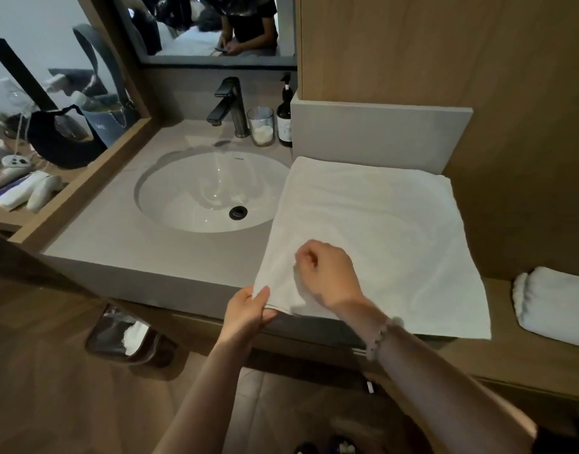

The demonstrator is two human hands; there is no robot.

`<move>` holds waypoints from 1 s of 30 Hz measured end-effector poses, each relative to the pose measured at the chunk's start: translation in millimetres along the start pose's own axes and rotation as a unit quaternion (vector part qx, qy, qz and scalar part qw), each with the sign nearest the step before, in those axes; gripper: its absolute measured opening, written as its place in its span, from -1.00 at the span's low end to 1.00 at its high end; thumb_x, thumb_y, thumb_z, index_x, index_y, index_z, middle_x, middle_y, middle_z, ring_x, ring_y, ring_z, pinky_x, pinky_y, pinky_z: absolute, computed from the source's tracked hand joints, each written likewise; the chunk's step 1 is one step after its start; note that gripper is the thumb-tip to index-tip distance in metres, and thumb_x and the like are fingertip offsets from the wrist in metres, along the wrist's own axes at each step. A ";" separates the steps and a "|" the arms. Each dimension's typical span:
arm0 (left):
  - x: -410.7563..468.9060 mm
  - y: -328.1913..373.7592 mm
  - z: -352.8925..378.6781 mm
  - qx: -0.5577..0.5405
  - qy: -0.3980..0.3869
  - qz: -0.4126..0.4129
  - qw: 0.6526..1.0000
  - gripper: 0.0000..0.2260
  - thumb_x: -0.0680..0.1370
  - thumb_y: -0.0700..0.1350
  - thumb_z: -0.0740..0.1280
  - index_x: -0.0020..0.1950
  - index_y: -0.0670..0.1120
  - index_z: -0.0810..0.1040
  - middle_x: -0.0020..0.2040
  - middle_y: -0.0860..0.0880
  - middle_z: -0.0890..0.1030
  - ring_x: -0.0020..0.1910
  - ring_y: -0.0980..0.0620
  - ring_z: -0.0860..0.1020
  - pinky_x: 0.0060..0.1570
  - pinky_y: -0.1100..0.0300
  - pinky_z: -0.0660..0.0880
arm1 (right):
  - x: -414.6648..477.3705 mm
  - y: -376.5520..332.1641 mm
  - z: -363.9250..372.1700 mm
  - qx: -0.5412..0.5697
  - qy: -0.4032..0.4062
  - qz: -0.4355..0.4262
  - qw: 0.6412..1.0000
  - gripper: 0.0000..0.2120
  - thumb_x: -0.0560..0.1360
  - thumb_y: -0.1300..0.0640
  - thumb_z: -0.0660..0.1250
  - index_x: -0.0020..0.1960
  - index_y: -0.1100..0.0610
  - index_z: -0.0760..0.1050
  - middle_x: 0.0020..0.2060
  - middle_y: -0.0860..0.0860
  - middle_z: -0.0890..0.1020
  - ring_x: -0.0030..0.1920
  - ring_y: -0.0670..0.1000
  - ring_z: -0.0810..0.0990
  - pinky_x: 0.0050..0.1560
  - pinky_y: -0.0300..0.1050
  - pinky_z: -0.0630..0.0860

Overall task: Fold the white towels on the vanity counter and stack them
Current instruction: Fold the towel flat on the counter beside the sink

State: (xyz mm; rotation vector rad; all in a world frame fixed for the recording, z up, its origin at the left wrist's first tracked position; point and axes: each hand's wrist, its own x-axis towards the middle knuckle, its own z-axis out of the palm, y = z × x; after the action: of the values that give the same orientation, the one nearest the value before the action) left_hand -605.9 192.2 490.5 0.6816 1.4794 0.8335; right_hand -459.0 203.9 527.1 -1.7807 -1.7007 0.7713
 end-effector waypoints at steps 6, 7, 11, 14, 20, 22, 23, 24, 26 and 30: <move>3.0 -1.4 -5.1 0.017 0.027 0.031 0.999 -0.82 0.56 -0.21 0.30 0.12 -0.26 0.51 -0.05 -0.19 0.63 -0.18 0.00 0.61 -0.25 0.28 0.58 | -68.1 -2.6 41.4 0.431 -0.123 0.355 0.821 -0.79 0.53 -0.04 0.29 -0.06 0.12 0.49 -0.19 0.03 0.59 -0.18 0.03 0.64 -0.21 -0.16 0.60; 3.9 -1.0 -5.3 -0.007 0.024 0.019 0.999 -0.82 0.55 -0.23 0.30 0.13 -0.26 0.50 0.01 -0.21 0.62 -0.14 0.00 0.61 -0.27 0.32 0.59 | -63.8 3.2 42.5 0.509 -0.078 0.414 0.751 -0.80 0.52 0.02 0.33 0.00 0.15 0.45 -0.15 0.06 0.57 -0.15 0.06 0.63 -0.25 -0.17 0.59; 3.6 -1.1 -4.3 -0.043 0.024 -0.015 0.999 -0.78 0.56 -0.25 0.27 0.20 -0.25 0.47 0.10 -0.22 0.59 -0.04 -0.05 0.60 -0.17 0.25 0.58 | -61.3 34.9 33.8 0.510 0.093 0.424 0.743 -0.69 0.49 0.14 0.36 0.15 0.27 0.39 -0.20 0.08 0.59 -0.24 0.01 0.58 -0.31 -0.21 0.48; 3.6 -2.7 -4.2 -0.047 0.031 -0.027 0.998 -0.78 0.56 -0.25 0.27 0.20 -0.24 0.47 0.13 -0.21 0.58 0.02 -0.06 0.59 -0.04 0.19 0.50 | -66.7 50.0 20.0 0.518 0.156 0.419 0.729 -0.64 0.47 0.12 0.38 0.17 0.28 0.39 -0.24 0.08 0.58 -0.32 -0.02 0.49 -0.36 -0.24 0.39; 8.6 -0.8 -7.2 -0.045 0.050 -0.037 0.997 -0.77 0.55 -0.23 0.30 0.20 -0.23 0.48 0.14 -0.20 0.58 0.02 -0.06 0.59 -0.22 0.26 0.58 | -76.0 84.1 -18.4 0.544 0.284 0.375 0.695 -0.71 0.50 0.10 0.35 0.18 0.17 0.46 -0.23 0.02 0.56 -0.31 -0.04 0.46 -0.23 -0.21 0.43; 10.0 0.5 -6.8 -0.049 0.055 -0.042 0.996 -0.71 0.55 -0.24 0.30 0.26 -0.25 0.46 0.14 -0.20 0.57 0.02 -0.07 0.58 -0.24 0.25 0.59 | -80.3 93.7 -28.8 0.554 0.306 0.358 0.687 -0.72 0.49 0.12 0.36 0.18 0.14 0.47 -0.23 0.01 0.55 -0.32 -0.05 0.45 -0.25 -0.21 0.43; 10.7 1.1 -6.6 -0.051 0.057 -0.044 0.996 -0.70 0.55 -0.25 0.30 0.28 -0.26 0.45 0.14 -0.21 0.56 0.01 -0.06 0.58 -0.27 0.27 0.59 | -82.6 97.2 -31.1 0.552 0.313 0.356 0.686 -0.73 0.49 0.11 0.36 0.17 0.14 0.47 -0.23 0.01 0.55 -0.33 -0.05 0.44 -0.27 -0.22 0.43; 11.3 0.8 -7.0 -0.053 0.058 -0.045 0.996 -0.69 0.55 -0.26 0.30 0.29 -0.27 0.44 0.13 -0.21 0.56 -0.01 -0.05 0.58 -0.32 0.29 0.59 | -84.9 100.1 -32.7 0.550 0.317 0.357 0.686 -0.73 0.49 0.11 0.37 0.17 0.14 0.48 -0.24 0.00 0.54 -0.33 -0.05 0.44 -0.28 -0.22 0.42; 13.7 -0.6 -7.7 -0.057 0.065 -0.043 0.995 -0.68 0.54 -0.26 0.30 0.29 -0.28 0.44 0.10 -0.20 0.56 -0.03 -0.05 0.57 -0.42 0.34 0.57 | -89.4 105.8 -36.1 0.556 0.324 0.359 0.676 -0.72 0.49 0.10 0.37 0.17 0.15 0.48 -0.26 -0.01 0.52 -0.34 -0.07 0.42 -0.29 -0.24 0.40; 18.3 -1.9 -9.2 -0.057 0.074 -0.047 0.995 -0.68 0.54 -0.26 0.31 0.29 -0.26 0.43 0.12 -0.20 0.56 0.00 -0.06 0.57 -0.30 0.28 0.60 | -97.6 121.1 -50.6 0.553 0.358 0.331 0.676 -0.73 0.52 0.09 0.32 0.21 0.12 0.48 -0.29 -0.03 0.50 -0.34 -0.10 0.42 -0.29 -0.23 0.40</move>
State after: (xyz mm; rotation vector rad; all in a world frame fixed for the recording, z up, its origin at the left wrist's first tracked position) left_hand -616.4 205.2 478.5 0.4703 1.5696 0.9047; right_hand -342.7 100.8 476.0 -1.3616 0.1115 0.8931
